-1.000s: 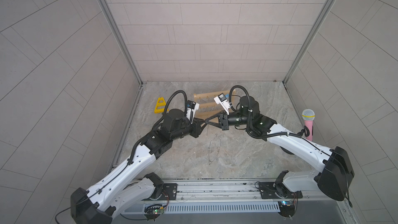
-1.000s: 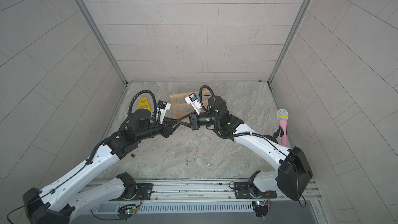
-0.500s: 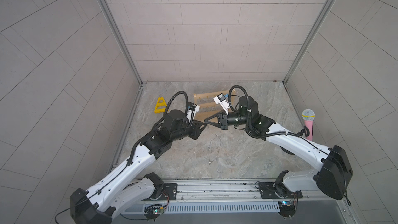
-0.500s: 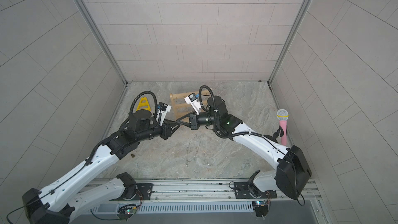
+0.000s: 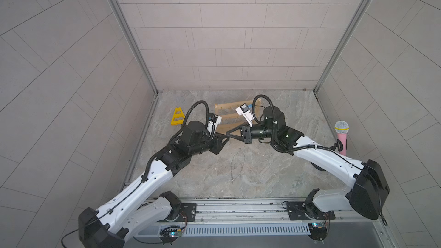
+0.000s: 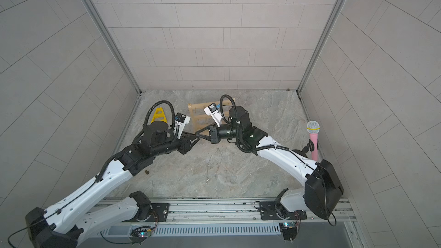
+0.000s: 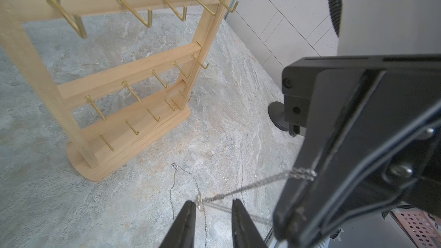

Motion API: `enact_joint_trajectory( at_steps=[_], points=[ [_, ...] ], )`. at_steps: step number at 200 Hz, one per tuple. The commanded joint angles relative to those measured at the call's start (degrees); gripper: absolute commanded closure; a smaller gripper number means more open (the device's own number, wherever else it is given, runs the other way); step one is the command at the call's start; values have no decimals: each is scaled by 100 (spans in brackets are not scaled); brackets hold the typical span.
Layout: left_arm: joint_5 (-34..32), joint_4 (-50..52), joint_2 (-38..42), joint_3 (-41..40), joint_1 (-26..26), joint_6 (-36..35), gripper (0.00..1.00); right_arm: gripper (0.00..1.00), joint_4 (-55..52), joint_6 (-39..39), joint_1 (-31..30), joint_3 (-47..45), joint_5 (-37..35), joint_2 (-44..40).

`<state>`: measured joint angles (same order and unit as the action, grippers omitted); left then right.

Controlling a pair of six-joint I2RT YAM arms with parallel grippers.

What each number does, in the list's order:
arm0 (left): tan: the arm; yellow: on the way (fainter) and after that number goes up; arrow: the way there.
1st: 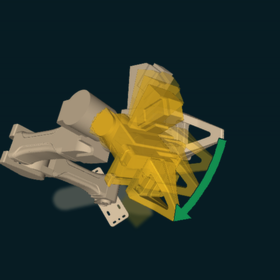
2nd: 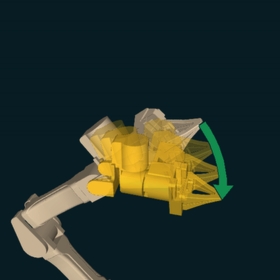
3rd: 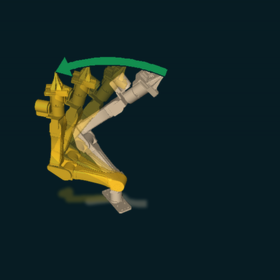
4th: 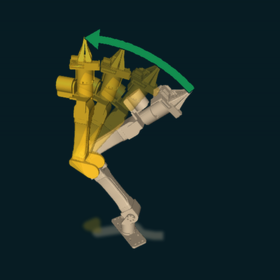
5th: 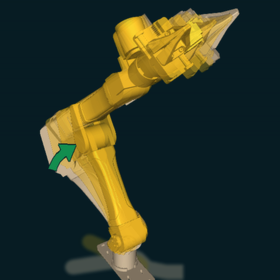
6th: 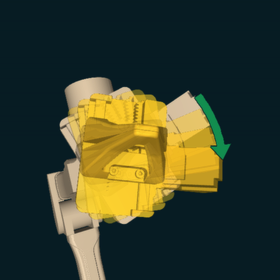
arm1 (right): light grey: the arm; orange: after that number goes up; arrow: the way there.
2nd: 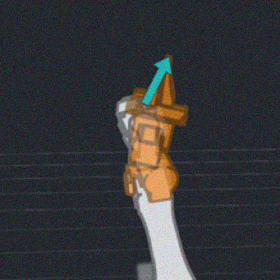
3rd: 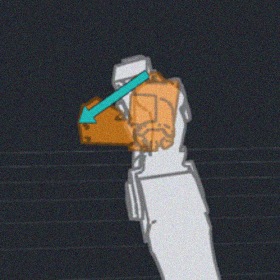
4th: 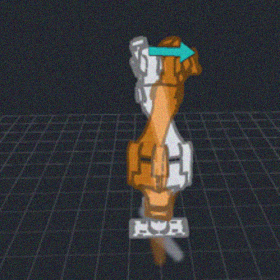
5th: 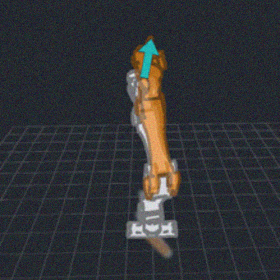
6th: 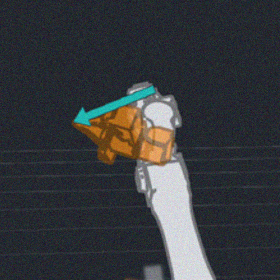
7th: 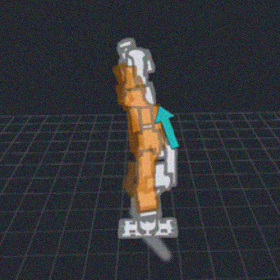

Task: Hang the necklace on the jewelry display stand
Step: Pick up the necklace from the center of the board.

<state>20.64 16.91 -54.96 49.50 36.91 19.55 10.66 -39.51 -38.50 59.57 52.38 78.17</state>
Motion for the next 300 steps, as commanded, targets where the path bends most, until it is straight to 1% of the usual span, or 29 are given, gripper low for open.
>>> enact_joint_trajectory(
  at_steps=[1,35,69,112,200,300],
  points=[
    [107,-170,-33,175,29,-65,69,97,261,-92,-13,100,26,26],
    [36,-167,-25,153,32,-59,69,97,330,-127,-8,103,44,50],
    [-92,-170,-8,151,28,-74,73,97,332,-147,-19,105,62,51],
    [-109,-221,-38,148,27,-58,73,97,353,-147,-43,115,79,68],
    [-234,-179,-24,135,30,-109,78,97,341,-154,-68,108,91,76],
    [-220,-317,-33,78,42,-74,78,97,461,-228,-115,125,97,142]
  ],
)
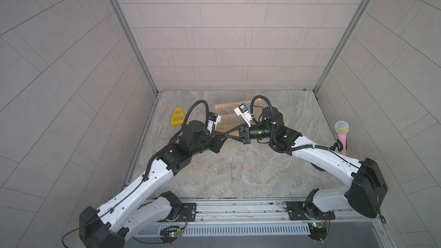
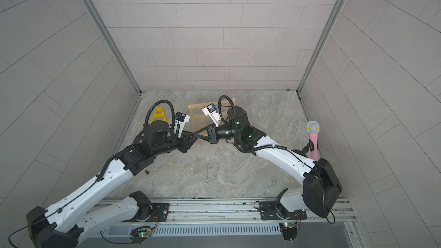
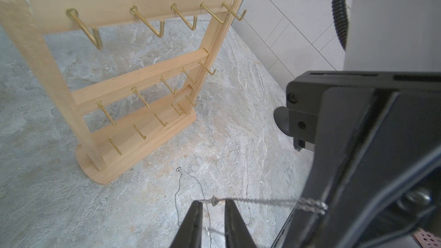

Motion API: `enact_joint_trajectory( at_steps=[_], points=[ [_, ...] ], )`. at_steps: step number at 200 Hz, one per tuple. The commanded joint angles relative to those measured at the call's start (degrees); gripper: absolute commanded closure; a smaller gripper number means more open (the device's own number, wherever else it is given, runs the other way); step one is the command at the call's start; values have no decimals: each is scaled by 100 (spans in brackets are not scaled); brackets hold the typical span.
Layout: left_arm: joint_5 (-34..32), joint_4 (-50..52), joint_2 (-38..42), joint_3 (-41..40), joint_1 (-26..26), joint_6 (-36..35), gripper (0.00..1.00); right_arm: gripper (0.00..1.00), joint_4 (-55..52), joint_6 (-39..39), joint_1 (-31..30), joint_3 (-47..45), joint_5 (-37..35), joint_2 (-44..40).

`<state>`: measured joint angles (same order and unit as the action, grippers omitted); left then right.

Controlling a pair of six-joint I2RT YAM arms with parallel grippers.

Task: Hang the necklace on the jewelry display stand
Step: Pick up the necklace from the center of the board.

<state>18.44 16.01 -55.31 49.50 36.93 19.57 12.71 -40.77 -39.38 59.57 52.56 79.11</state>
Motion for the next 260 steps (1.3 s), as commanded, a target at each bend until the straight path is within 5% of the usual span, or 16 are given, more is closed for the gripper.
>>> enact_joint_trajectory(
  at_steps=[1,260],
  points=[
    [-3,-229,-2,73,41,-72,78,97,261,-104,-27,121,79,45],
    [-146,-584,209,-263,131,-60,77,96,698,-553,-42,178,88,192]
  ],
)
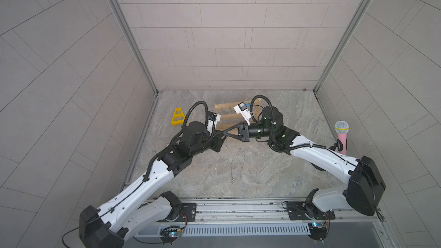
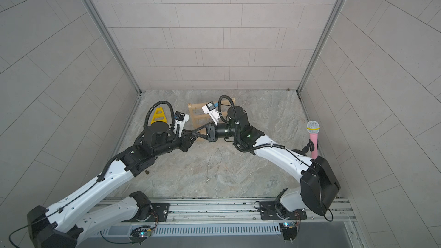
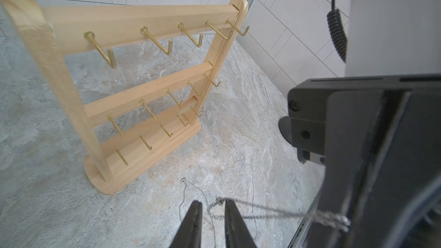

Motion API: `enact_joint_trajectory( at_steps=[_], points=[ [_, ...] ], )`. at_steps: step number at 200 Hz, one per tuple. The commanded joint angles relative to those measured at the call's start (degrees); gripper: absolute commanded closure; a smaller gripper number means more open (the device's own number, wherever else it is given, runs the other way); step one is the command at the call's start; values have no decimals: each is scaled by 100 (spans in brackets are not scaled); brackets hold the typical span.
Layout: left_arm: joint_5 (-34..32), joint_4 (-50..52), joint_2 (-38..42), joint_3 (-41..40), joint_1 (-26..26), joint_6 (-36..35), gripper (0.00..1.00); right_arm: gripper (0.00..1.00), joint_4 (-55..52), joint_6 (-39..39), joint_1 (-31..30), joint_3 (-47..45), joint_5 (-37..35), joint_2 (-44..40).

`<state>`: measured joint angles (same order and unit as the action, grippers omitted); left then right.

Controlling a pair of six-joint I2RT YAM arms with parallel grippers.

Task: Hang the necklace on the jewelry display stand
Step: Pick up the necklace from the center of the board.

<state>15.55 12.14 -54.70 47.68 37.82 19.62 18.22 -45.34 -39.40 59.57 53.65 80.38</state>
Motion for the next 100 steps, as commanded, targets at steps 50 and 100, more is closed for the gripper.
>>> enact_joint_trajectory(
  at_steps=[50,100],
  points=[
    [139,-321,232,-196,65,6,75,96,359,-279,-47,220,-8,161],
    [-64,-402,247,-223,79,-40,75,96,438,-353,-53,222,36,181]
  ],
)
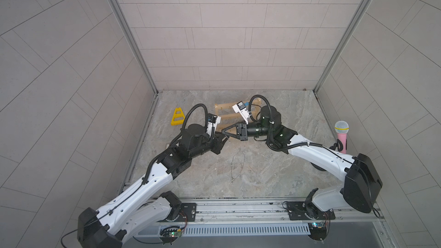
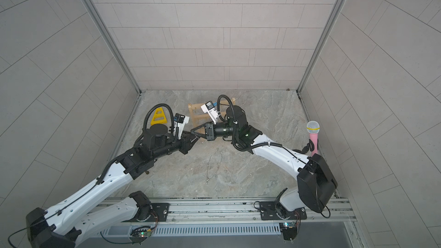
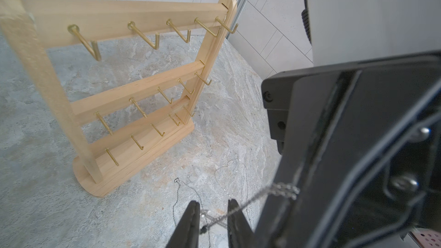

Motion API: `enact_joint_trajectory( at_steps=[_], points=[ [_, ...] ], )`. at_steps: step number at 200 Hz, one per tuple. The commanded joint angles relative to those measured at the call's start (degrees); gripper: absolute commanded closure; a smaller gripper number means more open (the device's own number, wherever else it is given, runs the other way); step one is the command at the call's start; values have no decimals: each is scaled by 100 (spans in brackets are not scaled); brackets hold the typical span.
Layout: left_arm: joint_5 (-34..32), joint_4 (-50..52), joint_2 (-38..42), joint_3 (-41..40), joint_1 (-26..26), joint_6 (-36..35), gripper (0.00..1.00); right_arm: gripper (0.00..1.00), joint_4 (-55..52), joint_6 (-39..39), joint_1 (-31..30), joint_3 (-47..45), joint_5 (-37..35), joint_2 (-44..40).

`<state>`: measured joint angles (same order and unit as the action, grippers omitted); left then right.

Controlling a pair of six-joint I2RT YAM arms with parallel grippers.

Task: Hang the necklace on the jewelry display stand
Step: Pick up the necklace from the center of the board.

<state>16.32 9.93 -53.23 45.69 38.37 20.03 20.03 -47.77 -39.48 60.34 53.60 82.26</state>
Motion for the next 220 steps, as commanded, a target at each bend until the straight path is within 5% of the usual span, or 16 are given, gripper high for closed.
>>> enact_joint_trajectory(
  at_steps=[1,220],
  points=[
    [-152,-179,102,-25,23,-84,75,96,261,-110,-48,150,38,-8],
    [-731,-676,47,-88,21,-148,76,94,624,-459,-82,81,245,27]
  ],
)
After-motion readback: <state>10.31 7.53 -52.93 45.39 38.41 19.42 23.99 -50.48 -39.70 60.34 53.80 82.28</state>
